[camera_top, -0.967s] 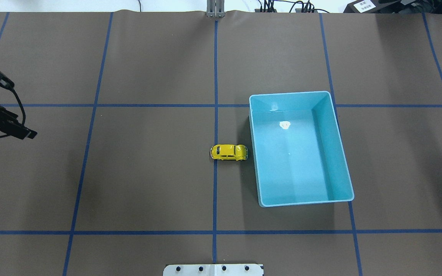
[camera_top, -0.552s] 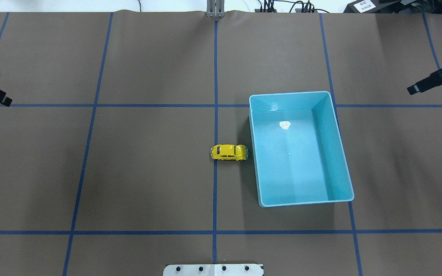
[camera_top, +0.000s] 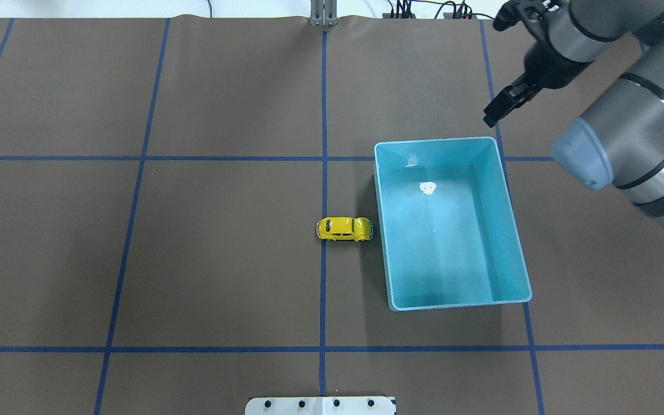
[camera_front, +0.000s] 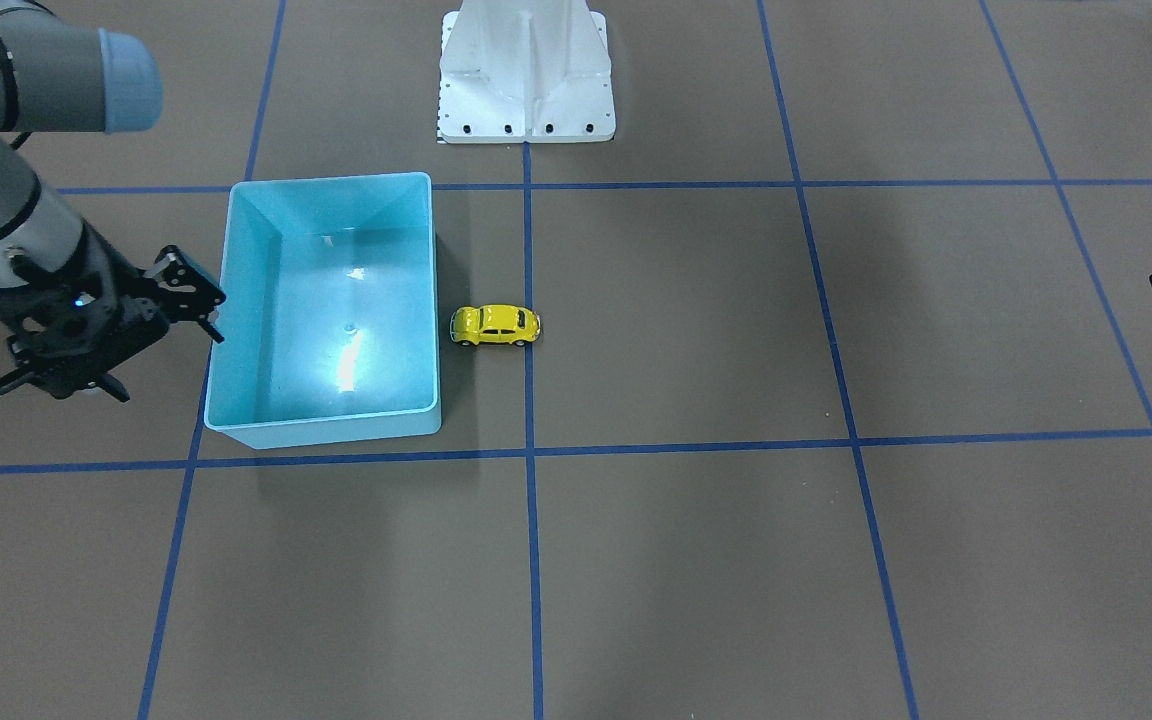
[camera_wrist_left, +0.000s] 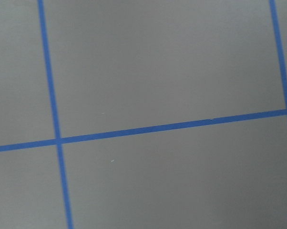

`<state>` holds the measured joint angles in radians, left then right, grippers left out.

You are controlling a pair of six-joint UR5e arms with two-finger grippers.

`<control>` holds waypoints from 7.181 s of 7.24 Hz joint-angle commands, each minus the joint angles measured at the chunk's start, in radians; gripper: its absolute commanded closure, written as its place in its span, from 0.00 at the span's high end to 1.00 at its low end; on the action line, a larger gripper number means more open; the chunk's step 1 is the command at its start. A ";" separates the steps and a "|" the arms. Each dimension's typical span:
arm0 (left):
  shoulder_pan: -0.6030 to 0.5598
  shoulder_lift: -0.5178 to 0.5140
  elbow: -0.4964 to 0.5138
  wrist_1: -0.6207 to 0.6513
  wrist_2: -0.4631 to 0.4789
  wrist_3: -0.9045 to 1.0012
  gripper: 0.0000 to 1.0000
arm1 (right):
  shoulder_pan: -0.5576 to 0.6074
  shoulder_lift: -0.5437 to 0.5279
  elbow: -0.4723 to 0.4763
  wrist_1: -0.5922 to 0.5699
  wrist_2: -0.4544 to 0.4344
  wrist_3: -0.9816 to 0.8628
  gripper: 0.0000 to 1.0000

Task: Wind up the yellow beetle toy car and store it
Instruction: 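Move the right gripper over the car beside the bin and lower it, then close the right gripper on the yellow car and lift it, then carry the car over the blue bin and lower it inside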

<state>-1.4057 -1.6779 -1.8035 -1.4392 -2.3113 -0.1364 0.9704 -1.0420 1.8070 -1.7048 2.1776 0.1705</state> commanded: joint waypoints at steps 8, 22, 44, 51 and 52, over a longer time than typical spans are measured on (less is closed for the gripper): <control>-0.088 0.083 0.113 -0.044 -0.014 0.029 1.00 | -0.413 0.235 -0.006 -0.084 -0.160 -0.204 1.00; -0.133 0.115 0.141 -0.061 -0.076 0.032 1.00 | -0.486 0.215 -0.298 0.223 -0.311 -0.390 1.00; -0.159 0.116 0.144 -0.061 -0.105 0.032 1.00 | -0.378 -0.158 0.086 0.089 -0.183 -0.729 0.00; -0.159 0.116 0.147 -0.061 -0.105 0.034 1.00 | -0.401 -0.145 0.077 0.091 -0.173 -0.672 1.00; -0.159 0.116 0.147 -0.061 -0.105 0.035 1.00 | -0.385 -0.153 0.089 0.090 -0.167 -0.675 1.00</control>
<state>-1.5647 -1.5616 -1.6567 -1.5002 -2.4160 -0.1024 0.5719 -1.1889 1.8814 -1.6142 2.0040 -0.5036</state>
